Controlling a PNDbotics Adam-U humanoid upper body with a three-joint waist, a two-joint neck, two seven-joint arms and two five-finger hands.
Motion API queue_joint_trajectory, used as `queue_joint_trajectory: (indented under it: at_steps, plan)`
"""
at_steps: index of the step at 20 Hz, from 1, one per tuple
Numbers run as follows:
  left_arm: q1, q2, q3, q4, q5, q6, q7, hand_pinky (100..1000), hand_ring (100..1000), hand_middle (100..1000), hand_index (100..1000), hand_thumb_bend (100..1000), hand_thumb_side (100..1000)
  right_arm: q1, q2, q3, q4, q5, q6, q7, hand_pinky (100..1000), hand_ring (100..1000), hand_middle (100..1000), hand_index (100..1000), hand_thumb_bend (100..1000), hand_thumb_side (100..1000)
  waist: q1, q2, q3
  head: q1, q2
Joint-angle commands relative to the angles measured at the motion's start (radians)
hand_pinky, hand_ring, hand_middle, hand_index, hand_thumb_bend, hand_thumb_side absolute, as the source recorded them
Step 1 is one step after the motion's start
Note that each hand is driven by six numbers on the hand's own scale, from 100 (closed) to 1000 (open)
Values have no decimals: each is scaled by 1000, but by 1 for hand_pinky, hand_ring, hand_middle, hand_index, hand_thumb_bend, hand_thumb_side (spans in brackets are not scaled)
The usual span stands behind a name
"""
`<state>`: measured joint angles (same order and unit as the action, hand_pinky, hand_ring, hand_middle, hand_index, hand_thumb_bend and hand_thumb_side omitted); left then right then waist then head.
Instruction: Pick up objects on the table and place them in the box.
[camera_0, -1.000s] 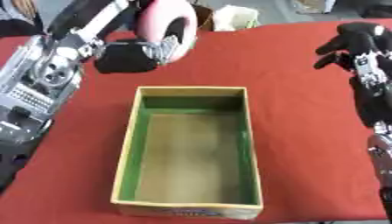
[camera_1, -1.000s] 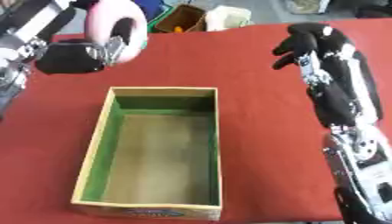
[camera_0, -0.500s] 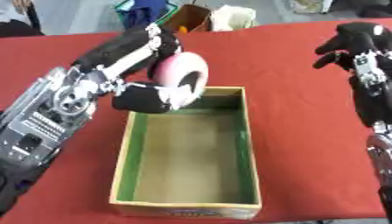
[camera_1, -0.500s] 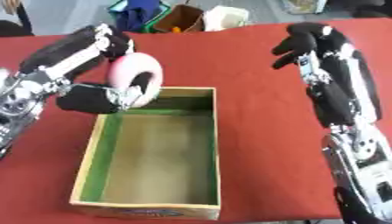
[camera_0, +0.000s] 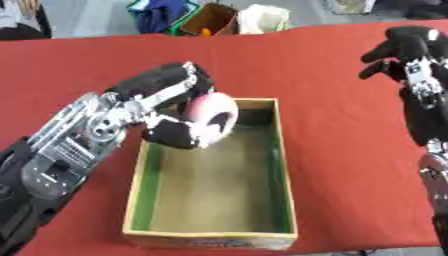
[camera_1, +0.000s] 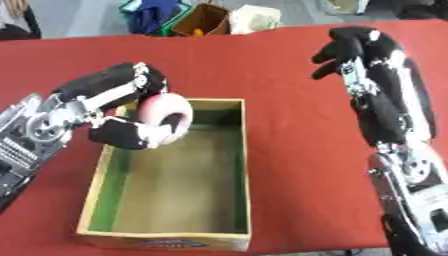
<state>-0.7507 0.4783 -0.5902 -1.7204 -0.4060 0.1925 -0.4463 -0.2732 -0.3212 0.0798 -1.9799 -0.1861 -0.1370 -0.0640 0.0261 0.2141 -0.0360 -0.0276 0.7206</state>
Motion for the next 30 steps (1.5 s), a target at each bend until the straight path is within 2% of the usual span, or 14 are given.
queue_joint_trajectory:
  at_steps: [1,4,6,11,17,20,23,24,27,28,30]
  plan:
    - [-4,-6,-6,33,-8,-8,-32,440,480,474,526,100,381,-16,-7,-8,-20,-5,0,-2,494,595,532,699,100,474,-5,-15,-1,6,13]
    - [0,-11,-15,63,-25,-34,-96,484,531,531,608,113,445,-18,-7,-7,-20,-6,1,-1,494,595,531,699,100,473,-7,-16,-1,16,35]
    - [0,-13,-12,74,-43,-54,-159,516,570,572,664,177,481,-18,-6,-7,-20,-7,0,-1,494,595,531,699,100,474,-8,-17,0,23,45]
    - [-4,-18,11,83,-93,-102,-320,564,647,656,770,294,537,-17,-4,-8,-20,-8,1,-3,494,595,531,699,100,474,-11,-19,3,32,44]
    - [-13,-32,36,80,-169,-136,-433,598,723,738,896,601,560,-14,0,-8,-20,-8,5,-5,493,594,530,698,100,473,-13,-23,5,31,31]
    - [-20,-39,48,70,-202,-141,-449,610,750,766,946,723,563,-13,1,-8,-20,-8,6,-7,493,594,530,697,100,473,-14,-26,6,30,27]
    - [-21,-44,61,55,-241,-144,-446,616,763,780,969,793,579,-11,2,-9,-20,-7,6,-8,493,594,530,697,100,471,-14,-28,8,31,25]
    - [-21,-46,66,50,-249,-145,-443,615,761,777,960,791,591,-11,3,-10,-20,-8,7,-8,493,595,530,697,100,471,-14,-29,9,31,25]
    - [-17,-51,99,17,-262,-124,-378,577,719,727,874,628,643,-10,3,-11,-20,-7,6,-10,493,595,530,697,100,470,-15,-31,13,29,24]
    - [-15,-54,119,-8,-269,-102,-321,551,678,678,815,538,699,-9,3,-12,-20,-7,6,-10,493,594,530,697,100,471,-16,-32,15,28,24]
    - [-6,-65,160,-65,-272,-47,-191,516,614,609,733,424,761,-8,2,-13,-20,-7,5,-12,493,594,530,697,100,470,-17,-33,20,27,24]
